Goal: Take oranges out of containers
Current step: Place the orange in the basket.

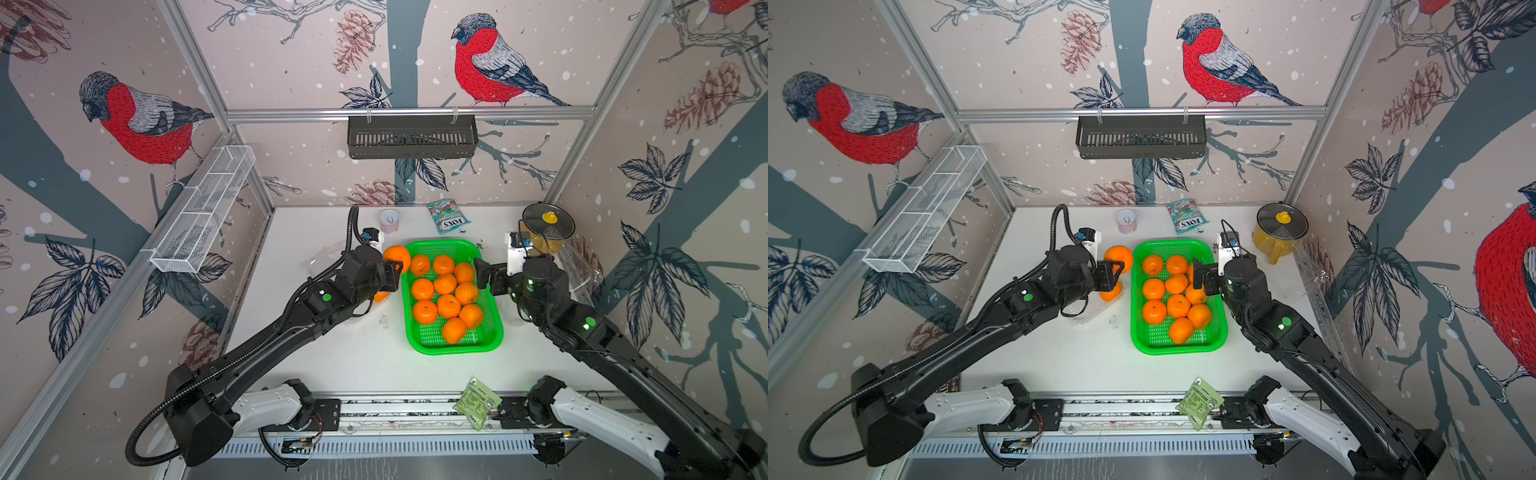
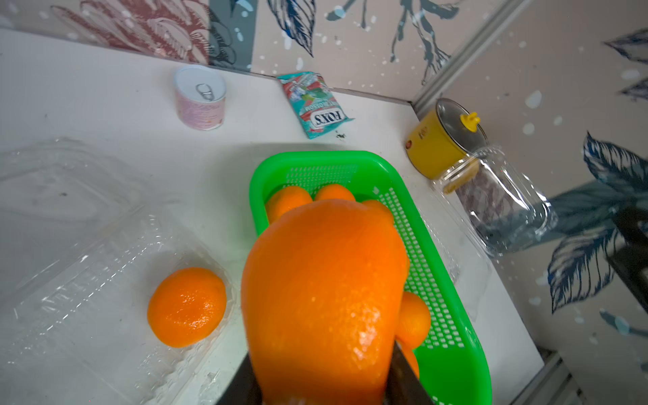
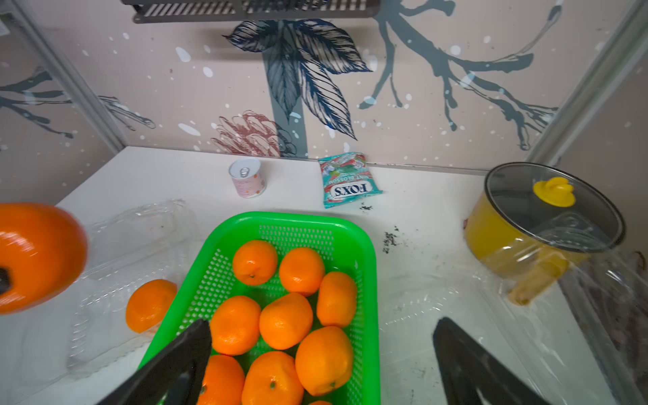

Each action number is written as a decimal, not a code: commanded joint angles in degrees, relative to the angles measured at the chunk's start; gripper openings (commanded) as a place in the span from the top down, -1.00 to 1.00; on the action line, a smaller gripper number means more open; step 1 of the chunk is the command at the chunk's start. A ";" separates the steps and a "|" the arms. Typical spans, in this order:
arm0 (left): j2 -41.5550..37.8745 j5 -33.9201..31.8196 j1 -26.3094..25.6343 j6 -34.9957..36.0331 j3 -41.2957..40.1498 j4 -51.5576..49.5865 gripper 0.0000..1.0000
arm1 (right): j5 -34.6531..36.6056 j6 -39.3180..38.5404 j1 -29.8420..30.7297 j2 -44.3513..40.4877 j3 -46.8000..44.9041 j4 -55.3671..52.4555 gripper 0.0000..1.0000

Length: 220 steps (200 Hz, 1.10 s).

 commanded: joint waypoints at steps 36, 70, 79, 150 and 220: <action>3.28 1.58 -12.07 14.32 5.05 -9.73 0.79 | -4.85 1.67 -7.91 -1.00 0.03 -5.54 -0.99; 11.67 3.86 -15.27 17.84 8.76 -16.39 0.79 | -6.58 2.19 -8.93 -1.34 -0.01 -6.02 -0.99; 13.95 4.68 -15.91 18.46 9.21 -17.39 0.79 | -6.88 2.27 -8.86 -1.31 -0.01 -6.05 -0.99; 29.40 8.16 -17.75 20.34 15.20 -25.32 0.74 | -10.22 2.44 -8.94 -0.99 -1.12 -5.29 -0.99; 35.14 1.29 -17.97 20.14 20.02 -31.01 0.20 | -10.68 1.86 -8.89 -0.98 -1.86 -5.42 -0.99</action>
